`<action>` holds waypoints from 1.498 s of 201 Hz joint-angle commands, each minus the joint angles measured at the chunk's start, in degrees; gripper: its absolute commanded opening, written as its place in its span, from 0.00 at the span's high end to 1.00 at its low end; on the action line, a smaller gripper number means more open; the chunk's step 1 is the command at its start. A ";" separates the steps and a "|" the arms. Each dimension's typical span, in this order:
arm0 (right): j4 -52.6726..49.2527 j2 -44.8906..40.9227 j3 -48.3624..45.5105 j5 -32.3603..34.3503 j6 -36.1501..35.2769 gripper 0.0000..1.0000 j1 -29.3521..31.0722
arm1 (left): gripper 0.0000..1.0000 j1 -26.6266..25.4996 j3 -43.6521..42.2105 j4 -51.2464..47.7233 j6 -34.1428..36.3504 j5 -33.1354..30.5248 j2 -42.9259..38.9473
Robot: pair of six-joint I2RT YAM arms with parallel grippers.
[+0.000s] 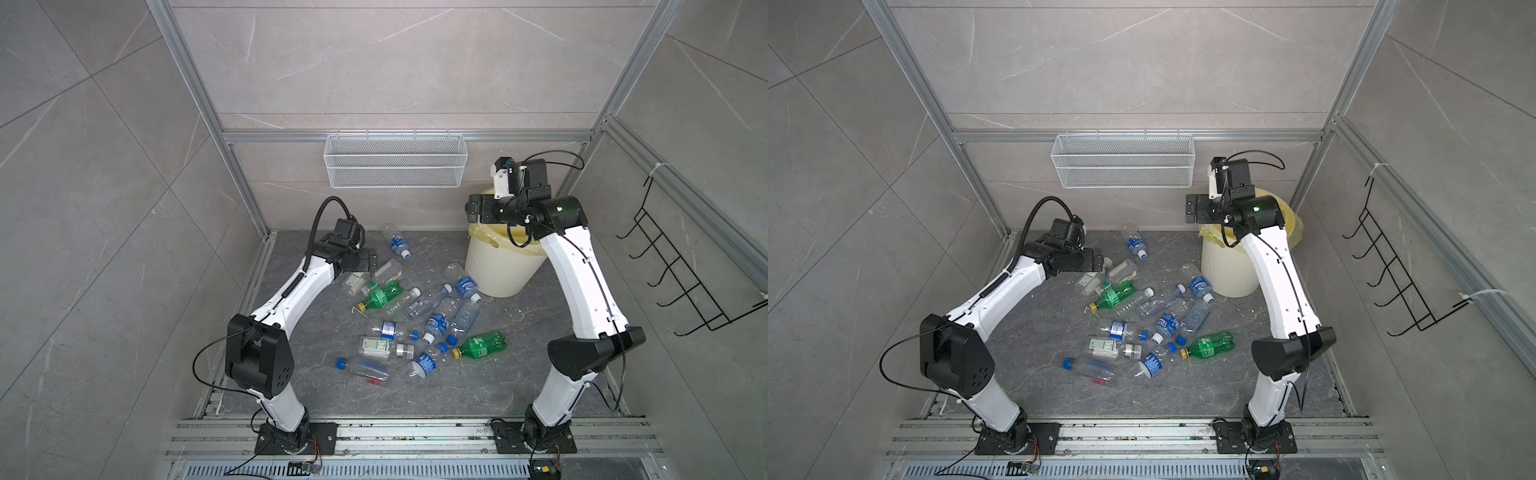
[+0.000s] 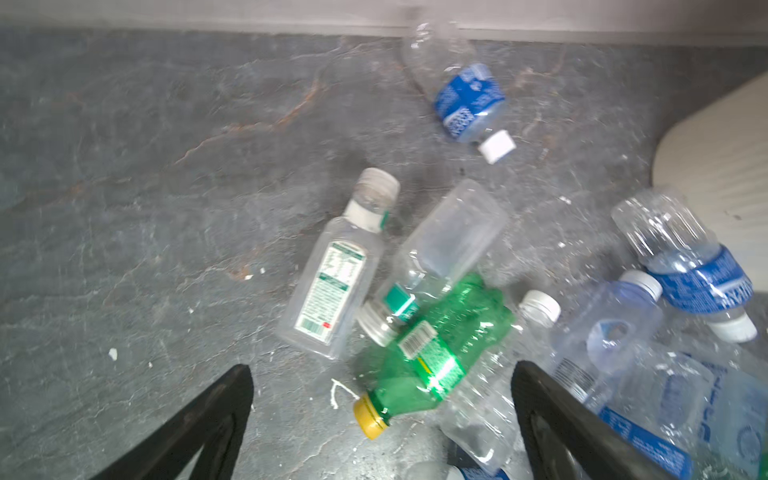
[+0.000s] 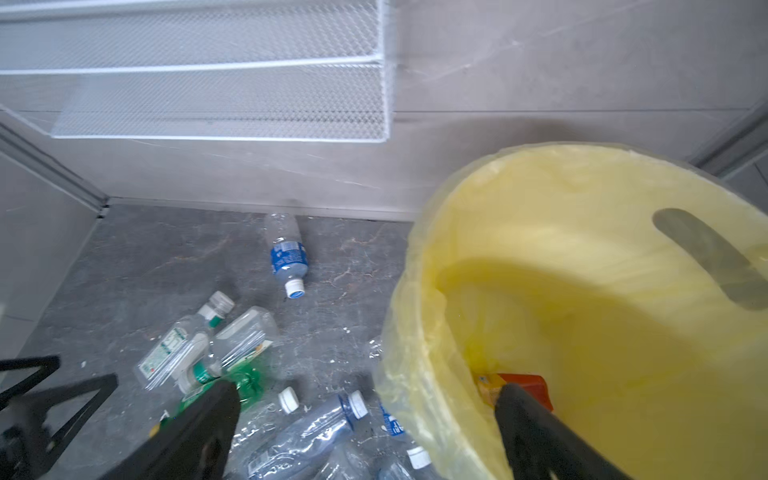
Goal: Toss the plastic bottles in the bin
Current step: 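Grasp the clear green-label tea bottle with the left gripper while the right arm approaches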
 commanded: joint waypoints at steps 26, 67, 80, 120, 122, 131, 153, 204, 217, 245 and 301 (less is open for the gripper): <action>14.33 -4.83 -17.90 -3.90 4.02 0.00 7.89 | 0.00 3.61 4.46 -3.93 0.36 4.21 7.06; 19.19 -0.67 -25.32 -4.07 5.94 0.00 15.38 | 0.00 4.26 8.63 -6.87 3.84 2.65 14.41; 21.01 0.65 -26.95 -5.81 7.85 0.00 16.52 | 0.00 4.47 8.05 -5.69 4.34 2.50 15.02; 23.09 3.87 -28.64 -9.78 10.84 0.00 18.03 | 0.00 4.92 7.80 -3.92 7.24 3.52 18.42; 23.14 3.95 -28.69 -9.87 10.86 0.01 18.08 | 0.00 5.00 7.91 -3.87 7.32 3.46 18.58; 23.25 4.28 -29.01 -10.15 11.08 0.00 18.26 | 0.01 5.15 8.05 -3.53 7.85 3.35 19.20; 23.80 4.33 -30.35 -10.64 11.37 0.00 18.16 | 0.02 5.34 8.03 -2.07 9.18 3.87 20.14; 24.76 4.25 -32.84 -11.26 11.83 0.00 18.21 | 0.07 5.35 7.05 -0.71 10.06 4.91 21.92; 24.94 4.45 -32.97 -11.39 12.01 0.00 18.17 | 0.11 5.38 6.56 -0.47 9.96 5.03 22.10; 25.63 5.29 -32.86 -12.31 12.92 0.00 18.19 | 0.15 5.42 4.39 0.77 9.75 5.40 21.82; 26.78 6.42 -32.38 -14.30 14.63 0.00 18.19 | 0.14 5.51 2.77 1.28 10.83 3.87 22.36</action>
